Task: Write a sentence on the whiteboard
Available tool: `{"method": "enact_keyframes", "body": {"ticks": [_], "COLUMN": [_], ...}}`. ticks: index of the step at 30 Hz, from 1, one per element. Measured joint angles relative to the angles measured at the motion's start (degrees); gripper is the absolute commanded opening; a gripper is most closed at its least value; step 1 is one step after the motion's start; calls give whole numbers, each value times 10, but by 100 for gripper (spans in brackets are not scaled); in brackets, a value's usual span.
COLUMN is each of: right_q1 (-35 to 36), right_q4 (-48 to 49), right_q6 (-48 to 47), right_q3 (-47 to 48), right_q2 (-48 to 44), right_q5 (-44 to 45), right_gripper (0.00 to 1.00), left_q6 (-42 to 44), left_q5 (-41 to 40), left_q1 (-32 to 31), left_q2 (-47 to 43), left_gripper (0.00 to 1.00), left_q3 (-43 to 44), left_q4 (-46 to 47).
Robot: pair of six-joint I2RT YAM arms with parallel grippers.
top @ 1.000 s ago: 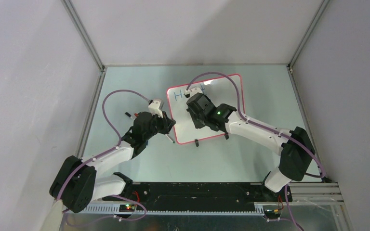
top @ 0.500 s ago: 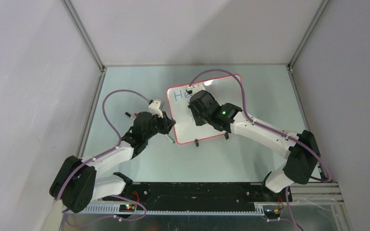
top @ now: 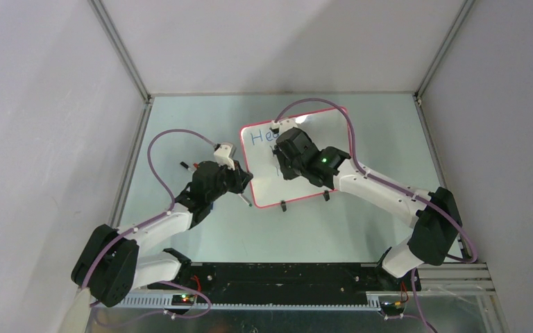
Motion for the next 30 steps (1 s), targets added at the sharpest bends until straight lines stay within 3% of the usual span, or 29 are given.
{"method": "enact_keyframes", "body": {"ticks": [20, 30], "right_q1": [37, 21], "right_q4": [0, 0], "right_q6": [-13, -12], "right_q3": [-1, -4], "right_q2": [0, 0], "right_q5": [66, 18], "right_gripper": [0, 0], "left_q6": [0, 0], "left_q5": [0, -1], "left_q1": [0, 0], "left_q2": [-3, -4], "left_gripper": [19, 19], "left_q3": [0, 0], "left_q4": [-4, -5]}}
